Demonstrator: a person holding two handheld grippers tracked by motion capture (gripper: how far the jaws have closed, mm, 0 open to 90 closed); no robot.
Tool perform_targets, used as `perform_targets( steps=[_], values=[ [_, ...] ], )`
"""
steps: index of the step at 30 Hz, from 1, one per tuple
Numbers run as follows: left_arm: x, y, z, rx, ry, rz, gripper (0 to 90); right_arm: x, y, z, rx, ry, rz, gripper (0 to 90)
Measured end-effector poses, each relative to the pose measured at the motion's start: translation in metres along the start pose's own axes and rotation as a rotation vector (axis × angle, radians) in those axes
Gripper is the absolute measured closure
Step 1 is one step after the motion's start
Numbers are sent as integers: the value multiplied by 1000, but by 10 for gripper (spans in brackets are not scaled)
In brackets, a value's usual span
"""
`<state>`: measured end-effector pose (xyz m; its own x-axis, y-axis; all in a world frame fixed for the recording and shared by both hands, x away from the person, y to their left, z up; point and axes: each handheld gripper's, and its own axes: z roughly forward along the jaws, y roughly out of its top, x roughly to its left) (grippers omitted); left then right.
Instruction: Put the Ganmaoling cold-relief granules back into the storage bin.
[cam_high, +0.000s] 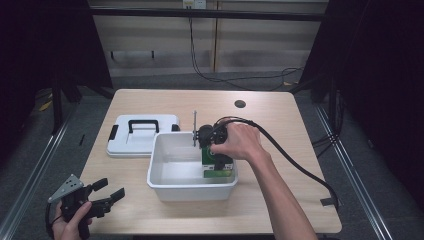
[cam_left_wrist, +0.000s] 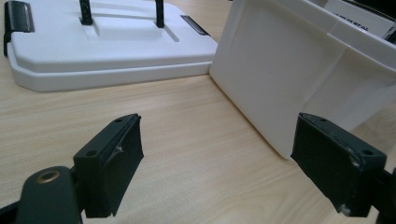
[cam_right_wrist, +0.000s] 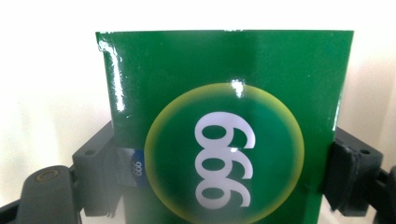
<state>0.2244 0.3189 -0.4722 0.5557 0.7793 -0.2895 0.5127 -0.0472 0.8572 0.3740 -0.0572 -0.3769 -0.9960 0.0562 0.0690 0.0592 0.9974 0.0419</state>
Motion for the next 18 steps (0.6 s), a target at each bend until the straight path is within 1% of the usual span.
perform_targets(
  steps=[3, 4, 8, 9, 10, 11, 12, 13, 17, 18],
  values=[
    [0, 0, 0, 0, 2, 0, 159, 0, -1, 5, -10, -1, 3, 155],
    [0, 0, 0, -2, 3, 1, 159, 0, 0, 5, 1, -2, 0, 155],
    [0, 0, -1, -6, 3, -1, 159, 1, 2, 13, 4, -9, -4, 154],
    [0, 0, -1, -4, 1, -1, 159, 0, 2, 15, 15, -4, -5, 154],
    [0, 0, -1, -4, 1, 1, 159, 0, 1, 17, 5, -1, -4, 154],
    [0, 0, -1, -4, 1, 2, 159, -1, 1, 18, 1, 3, 7, 154],
    [0, 0, -1, -4, 0, 2, 159, -2, 0, 20, 0, -3, -1, 154],
    [0, 0, 0, -3, 1, 4, 159, -2, -1, 22, -11, 4, 5, 154],
    [0, 0, 0, -2, -1, 8, 159, -1, -2, 22, -1, 1, 12, 152],
    [0, 0, 0, -2, -3, 7, 159, -2, -1, 24, -5, -5, 4, 149]
  ],
)
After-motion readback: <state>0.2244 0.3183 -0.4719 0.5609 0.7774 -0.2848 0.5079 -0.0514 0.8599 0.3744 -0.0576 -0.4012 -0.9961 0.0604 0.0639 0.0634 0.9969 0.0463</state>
